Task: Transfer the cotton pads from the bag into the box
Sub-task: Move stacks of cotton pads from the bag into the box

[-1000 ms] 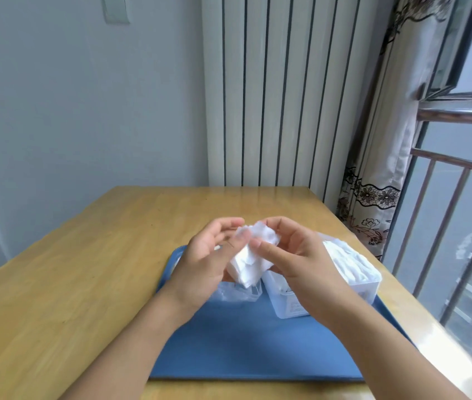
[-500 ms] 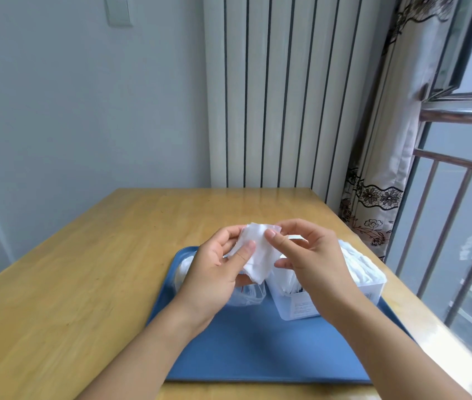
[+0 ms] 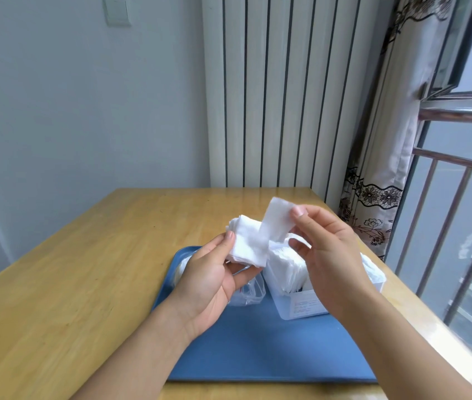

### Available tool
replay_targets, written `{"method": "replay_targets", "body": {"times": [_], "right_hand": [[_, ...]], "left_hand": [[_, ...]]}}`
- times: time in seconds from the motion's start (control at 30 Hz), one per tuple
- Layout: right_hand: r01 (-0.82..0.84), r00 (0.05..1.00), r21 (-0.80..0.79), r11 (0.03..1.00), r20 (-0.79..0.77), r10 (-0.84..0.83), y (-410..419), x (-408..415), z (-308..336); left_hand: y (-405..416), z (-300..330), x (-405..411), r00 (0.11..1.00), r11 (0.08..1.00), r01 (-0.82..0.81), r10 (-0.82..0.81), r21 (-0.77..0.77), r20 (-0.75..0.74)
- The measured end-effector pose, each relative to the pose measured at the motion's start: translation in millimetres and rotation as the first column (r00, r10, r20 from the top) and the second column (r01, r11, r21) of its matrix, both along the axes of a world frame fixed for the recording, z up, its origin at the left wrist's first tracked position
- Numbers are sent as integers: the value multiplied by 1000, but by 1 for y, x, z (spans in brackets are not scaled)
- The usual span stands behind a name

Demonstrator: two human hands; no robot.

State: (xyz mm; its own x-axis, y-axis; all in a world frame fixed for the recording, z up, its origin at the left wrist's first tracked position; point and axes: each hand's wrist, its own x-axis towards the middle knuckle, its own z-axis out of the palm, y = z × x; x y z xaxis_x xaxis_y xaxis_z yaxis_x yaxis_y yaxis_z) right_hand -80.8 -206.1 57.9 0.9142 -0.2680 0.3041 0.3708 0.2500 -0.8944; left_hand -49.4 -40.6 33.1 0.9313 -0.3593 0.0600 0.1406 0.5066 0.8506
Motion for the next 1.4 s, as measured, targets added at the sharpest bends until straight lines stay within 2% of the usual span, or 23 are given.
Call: {"method": "replay_targets", "body": {"times": [0.1,0.27,0.43,0.6,0.87,0.97,1.1,1.2,1.27,1.4], "right_hand": [[-66,998,82,994,-10,67,-3,-1,3],[-227,973,51,973,-31,229,10,-4,-5],[-81,997,-121,989,-30,78,12,-1,-12],[35,999,-165,986,6,-35,13,-1,-12],[106,994,-204,973,-6,-109,15,1,-15],[111,994,-222,969,6,-113,17,1,-18],[115,993,-279,953,33,-110,18,1,-18],[193,978,-448,873,158,-135,12,-1,-14],[136,981,-591,795,193,-25,6,-4,-12],[-160,984,-644,748,-42,174,4,-4,-12]], "left_hand": [[1,2,-1,1000,1000,15,-15,-4,14],[-2,2,-6,996,998,66,-67,25,57],[-4,3,-10,987,993,121,-122,17,101],[-5,2,-9,986,986,156,-152,-62,75],[-9,-2,-11,986,989,143,-138,-47,96],[-9,-4,-13,976,992,119,-124,37,178],[-10,-7,-13,970,985,-9,-34,173,243],[-8,-6,-12,969,980,-37,-12,195,246],[-7,-5,-12,963,973,-27,-37,231,268],[-5,-4,-16,943,945,9,-116,326,311]]}}
